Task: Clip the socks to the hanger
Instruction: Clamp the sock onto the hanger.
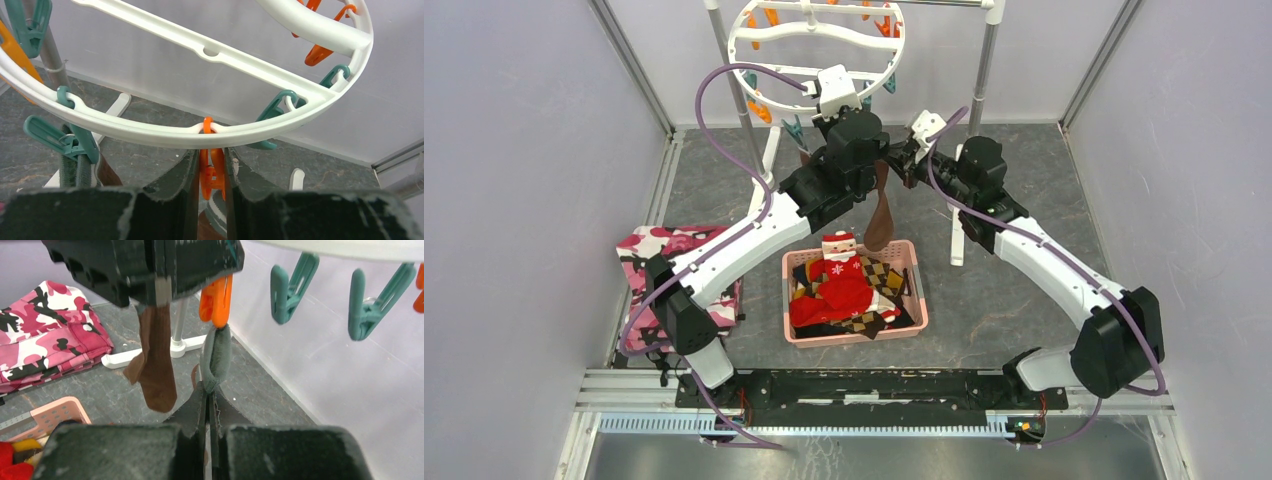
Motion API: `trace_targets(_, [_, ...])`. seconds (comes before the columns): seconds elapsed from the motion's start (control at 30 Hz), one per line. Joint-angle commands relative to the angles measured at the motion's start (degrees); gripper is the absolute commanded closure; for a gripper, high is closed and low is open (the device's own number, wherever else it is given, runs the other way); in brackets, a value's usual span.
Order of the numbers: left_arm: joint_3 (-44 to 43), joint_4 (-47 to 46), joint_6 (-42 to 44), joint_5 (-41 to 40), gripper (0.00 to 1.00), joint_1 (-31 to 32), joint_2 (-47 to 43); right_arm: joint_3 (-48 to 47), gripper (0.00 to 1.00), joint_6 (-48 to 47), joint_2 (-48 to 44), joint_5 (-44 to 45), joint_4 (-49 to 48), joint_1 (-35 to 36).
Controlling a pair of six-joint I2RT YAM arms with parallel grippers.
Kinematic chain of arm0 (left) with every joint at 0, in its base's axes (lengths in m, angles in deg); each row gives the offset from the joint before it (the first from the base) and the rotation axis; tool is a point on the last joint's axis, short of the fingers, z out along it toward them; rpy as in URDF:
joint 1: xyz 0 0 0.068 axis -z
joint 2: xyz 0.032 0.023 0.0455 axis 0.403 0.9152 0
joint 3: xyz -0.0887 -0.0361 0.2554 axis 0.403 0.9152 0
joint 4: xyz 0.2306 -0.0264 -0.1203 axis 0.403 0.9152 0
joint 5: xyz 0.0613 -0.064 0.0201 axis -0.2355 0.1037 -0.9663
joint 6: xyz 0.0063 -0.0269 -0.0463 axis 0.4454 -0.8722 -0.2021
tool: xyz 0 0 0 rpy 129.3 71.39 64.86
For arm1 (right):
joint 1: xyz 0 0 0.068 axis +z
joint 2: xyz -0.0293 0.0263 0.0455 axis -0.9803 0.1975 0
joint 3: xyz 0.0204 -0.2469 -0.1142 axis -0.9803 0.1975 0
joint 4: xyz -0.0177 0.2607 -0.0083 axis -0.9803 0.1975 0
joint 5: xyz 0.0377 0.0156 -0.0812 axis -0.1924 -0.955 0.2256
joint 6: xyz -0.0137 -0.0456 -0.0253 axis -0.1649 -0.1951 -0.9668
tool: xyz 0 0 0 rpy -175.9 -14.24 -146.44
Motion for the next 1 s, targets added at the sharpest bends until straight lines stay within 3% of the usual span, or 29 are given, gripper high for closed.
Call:
trace_targets(0.0, [0.1, -1.5, -1.2, -0.5, 0.81, -0.3, -2.7, -4.2, 1.00, 0.2, 0.7, 1.1, -2.0, 0.9])
trace_targets(0.97, [0.5, 0.9, -3.8, 1.7, 0.80, -0.3, -2.9, -8.5, 1.00, -7.3, 1.1, 6.7, 0.5, 5.1])
